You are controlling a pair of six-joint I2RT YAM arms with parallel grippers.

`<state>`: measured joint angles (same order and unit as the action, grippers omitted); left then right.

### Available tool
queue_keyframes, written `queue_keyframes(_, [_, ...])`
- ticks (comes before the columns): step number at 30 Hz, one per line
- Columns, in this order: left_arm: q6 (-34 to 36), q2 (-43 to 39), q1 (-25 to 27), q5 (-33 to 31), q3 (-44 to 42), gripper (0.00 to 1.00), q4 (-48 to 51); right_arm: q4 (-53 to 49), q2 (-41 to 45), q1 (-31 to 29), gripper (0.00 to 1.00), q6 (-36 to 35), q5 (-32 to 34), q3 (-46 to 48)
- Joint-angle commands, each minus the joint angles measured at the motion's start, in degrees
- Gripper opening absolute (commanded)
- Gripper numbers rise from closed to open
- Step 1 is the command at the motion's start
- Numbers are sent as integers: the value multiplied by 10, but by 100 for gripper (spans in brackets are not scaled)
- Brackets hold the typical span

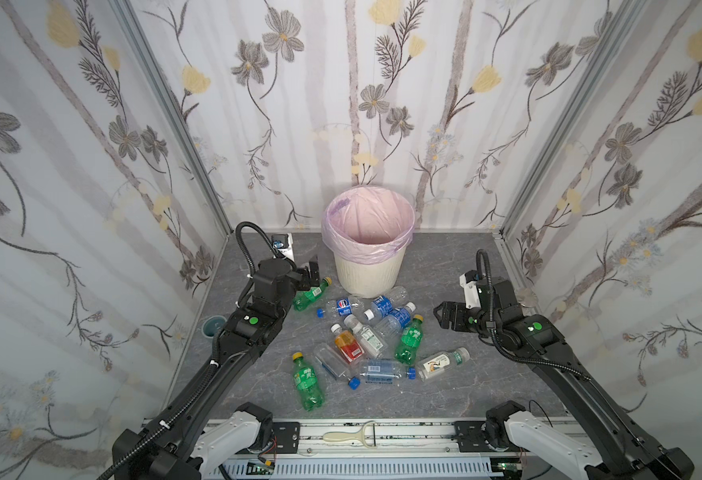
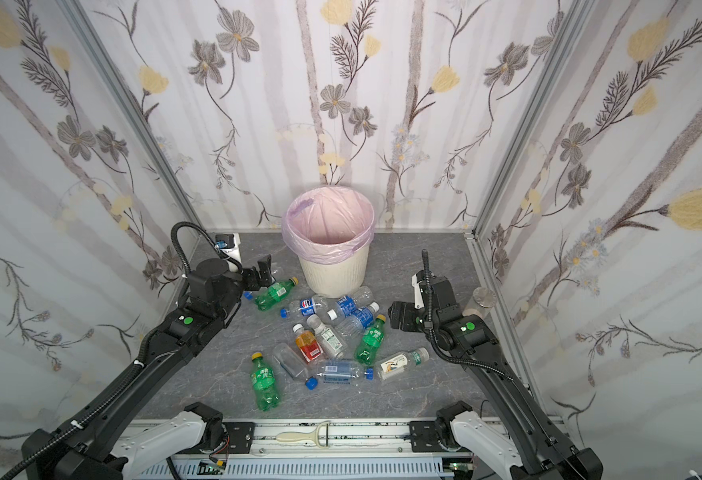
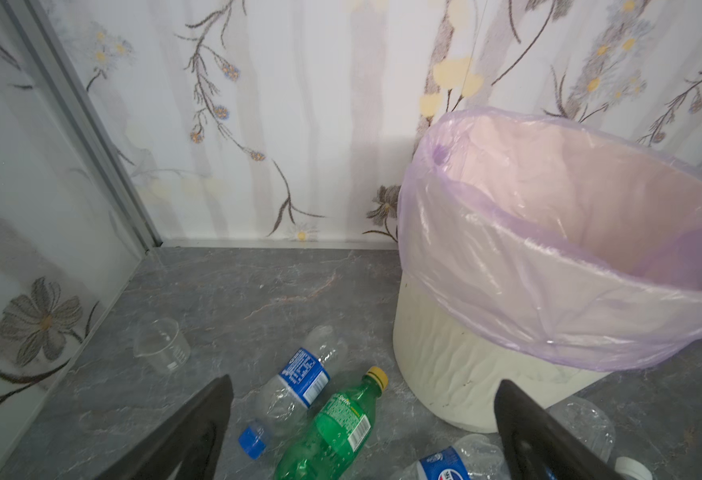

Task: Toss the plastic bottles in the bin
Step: 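Grasp a clear green-labelled bottle with the right gripper while the left arm draws back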

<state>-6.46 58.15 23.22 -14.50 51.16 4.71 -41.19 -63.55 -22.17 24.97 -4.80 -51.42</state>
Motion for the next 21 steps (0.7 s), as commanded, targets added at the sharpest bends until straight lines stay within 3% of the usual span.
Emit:
queue_keyframes(1, [-14, -23, -12, -6, -28, 100, 17, -49, 2, -1, 91, 38, -26, 26])
queue_keyframes(14, [-24, -19, -57, 26, -56, 100, 30, -13, 18, -53, 85, 164, -48, 155])
queue_keyframes(21, [-27, -29, -59, 24, -57, 100, 30, 43, 33, -67, 89, 202, -59, 209])
